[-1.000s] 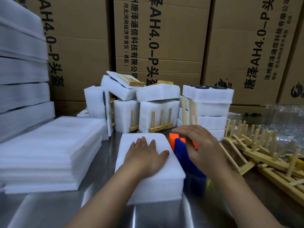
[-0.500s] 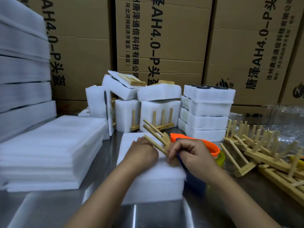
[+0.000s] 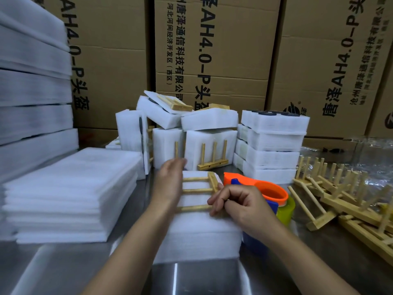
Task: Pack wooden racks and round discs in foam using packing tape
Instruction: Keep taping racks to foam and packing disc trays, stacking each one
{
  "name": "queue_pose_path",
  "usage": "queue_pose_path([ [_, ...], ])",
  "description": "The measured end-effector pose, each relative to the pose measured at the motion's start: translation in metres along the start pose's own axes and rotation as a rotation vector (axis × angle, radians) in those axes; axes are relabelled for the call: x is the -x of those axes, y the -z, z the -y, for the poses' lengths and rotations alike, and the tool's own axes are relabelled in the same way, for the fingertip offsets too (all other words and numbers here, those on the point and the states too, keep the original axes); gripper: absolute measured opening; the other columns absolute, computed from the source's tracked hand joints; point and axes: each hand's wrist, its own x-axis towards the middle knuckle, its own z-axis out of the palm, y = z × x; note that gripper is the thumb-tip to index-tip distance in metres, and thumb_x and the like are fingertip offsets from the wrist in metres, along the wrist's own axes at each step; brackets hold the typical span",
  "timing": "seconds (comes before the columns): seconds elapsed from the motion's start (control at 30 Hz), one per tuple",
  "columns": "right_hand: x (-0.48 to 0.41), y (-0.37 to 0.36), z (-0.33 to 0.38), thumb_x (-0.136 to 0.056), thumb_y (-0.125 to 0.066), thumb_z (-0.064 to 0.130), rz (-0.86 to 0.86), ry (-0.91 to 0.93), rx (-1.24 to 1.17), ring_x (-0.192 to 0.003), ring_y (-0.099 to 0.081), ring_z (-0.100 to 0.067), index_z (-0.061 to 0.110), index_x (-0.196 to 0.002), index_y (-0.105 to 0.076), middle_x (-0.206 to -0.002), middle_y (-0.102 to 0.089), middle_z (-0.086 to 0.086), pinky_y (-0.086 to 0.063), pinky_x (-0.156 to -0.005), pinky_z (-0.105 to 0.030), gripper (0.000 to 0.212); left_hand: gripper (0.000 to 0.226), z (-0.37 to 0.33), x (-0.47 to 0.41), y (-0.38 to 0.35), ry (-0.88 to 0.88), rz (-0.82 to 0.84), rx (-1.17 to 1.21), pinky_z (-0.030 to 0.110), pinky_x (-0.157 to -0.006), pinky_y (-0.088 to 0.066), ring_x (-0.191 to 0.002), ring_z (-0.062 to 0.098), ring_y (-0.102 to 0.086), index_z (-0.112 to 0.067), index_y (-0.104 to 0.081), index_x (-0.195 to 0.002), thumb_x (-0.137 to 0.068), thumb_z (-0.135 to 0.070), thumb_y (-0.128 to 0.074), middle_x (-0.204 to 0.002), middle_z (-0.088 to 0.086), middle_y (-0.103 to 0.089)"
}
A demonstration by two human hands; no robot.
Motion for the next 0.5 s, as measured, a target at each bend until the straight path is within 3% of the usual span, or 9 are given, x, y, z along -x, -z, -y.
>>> queue_pose_path([
  [0.07, -0.001, 0.001, 0.003, -0.067, -0.043, -0.004, 0.021, 0.002, -0.075, -0.086, -0.069, -0.012, 0.028, -0.056, -0.069, -0.065, -0.071, 0.001, -0.048, -0.081, -0.015, 0.043, 0.031, 0.005, 0.002, -0.007, -0.062, 0.113, -0.378, 0.028, -0.094, -0.038, -0.114, 0.011, -0.051, -0.027, -0.059, -0.118, -0.090, -0.037, -0.049, -0.127, -0.006, -0.057],
  [0.13, -0.002, 0.005, 0.010, -0.068, -0.043, -0.004, -0.035, -0.002, -0.164, -0.082, -0.070, -0.016, 0.024, -0.058, -0.071, -0.068, -0.072, -0.003, -0.052, -0.078, -0.021, 0.041, 0.050, 0.009, 0.003, -0.014, -0.096, 0.250, -0.814, 0.037, -0.114, -0.020, -0.136, 0.019, -0.031, -0.021, -0.044, -0.138, -0.091, -0.040, -0.043, -0.148, 0.000, -0.038],
  [0.17, -0.002, 0.009, 0.012, -0.070, -0.045, -0.003, -0.112, -0.015, -0.162, -0.077, -0.069, -0.018, 0.023, -0.059, -0.071, -0.069, -0.072, -0.004, -0.054, -0.074, -0.027, 0.038, 0.055, 0.011, 0.003, -0.017, -0.124, 0.306, -0.978, 0.040, -0.116, -0.009, -0.141, 0.019, -0.021, -0.017, -0.038, -0.142, -0.092, -0.041, -0.039, -0.153, 0.002, -0.028],
  [0.23, -0.002, 0.018, 0.015, -0.075, -0.049, 0.008, -0.302, -0.069, 0.023, -0.064, -0.061, -0.016, 0.025, -0.066, -0.070, -0.068, -0.068, 0.003, -0.051, -0.059, -0.034, 0.028, 0.061, 0.013, 0.002, -0.020, -0.161, 0.360, -1.107, 0.042, -0.116, 0.000, -0.145, 0.019, -0.008, -0.014, -0.030, -0.146, -0.093, -0.043, -0.034, -0.158, 0.003, -0.015],
  [0.27, -0.002, 0.025, 0.016, -0.075, -0.052, 0.018, -0.339, -0.095, 0.228, -0.066, -0.057, -0.009, 0.030, -0.073, -0.066, -0.071, -0.066, 0.011, -0.048, -0.060, -0.028, 0.019, 0.062, 0.014, 0.002, -0.020, -0.165, 0.369, -1.114, 0.042, -0.116, 0.001, -0.145, 0.020, -0.006, -0.013, -0.027, -0.147, -0.093, -0.044, -0.033, -0.158, 0.003, -0.012],
  [0.3, -0.002, 0.033, 0.015, -0.074, -0.055, 0.028, -0.299, -0.148, 0.488, -0.079, -0.054, -0.002, 0.036, -0.083, -0.059, -0.080, -0.062, 0.020, -0.046, -0.074, -0.027, 0.013, 0.063, 0.015, 0.001, -0.020, -0.164, 0.374, -1.115, 0.042, -0.116, 0.002, -0.145, 0.020, -0.005, -0.013, -0.026, -0.147, -0.093, -0.045, -0.033, -0.159, 0.003, -0.011],
  [0.37, 0.001, 0.046, 0.010, -0.072, -0.061, 0.045, -0.066, -0.373, 0.911, -0.110, -0.045, -0.009, 0.038, -0.110, -0.040, -0.108, -0.054, 0.021, -0.025, -0.110, -0.041, 0.044, 0.064, 0.016, 0.000, -0.020, -0.155, 0.379, -1.111, 0.042, -0.116, 0.002, -0.145, 0.019, -0.005, -0.014, -0.026, -0.147, -0.092, -0.046, -0.032, -0.158, 0.003, -0.011],
  [0.43, 0.003, 0.055, 0.003, -0.068, -0.064, 0.055, 0.107, -0.596, 1.076, -0.126, -0.040, -0.019, 0.033, -0.130, -0.025, -0.129, -0.047, 0.009, -0.004, -0.116, -0.049, 0.077, 0.063, 0.016, 0.000, -0.019, -0.162, 0.379, -1.109, 0.042, -0.116, 0.001, -0.145, 0.019, -0.006, -0.013, -0.029, -0.146, -0.092, -0.046, -0.033, -0.158, 0.003, -0.013],
  [0.5, 0.004, 0.060, -0.002, -0.070, -0.067, 0.051, 0.140, -0.696, 1.055, -0.129, -0.038, -0.024, 0.033, -0.137, -0.015, -0.132, -0.047, 0.004, 0.001, -0.115, -0.049, 0.087, 0.061, 0.015, -0.001, -0.019, -0.156, 0.382, -1.098, 0.042, -0.116, -0.001, -0.144, 0.019, -0.010, -0.013, -0.034, -0.143, -0.092, -0.046, -0.034, -0.157, 0.003, -0.018],
])
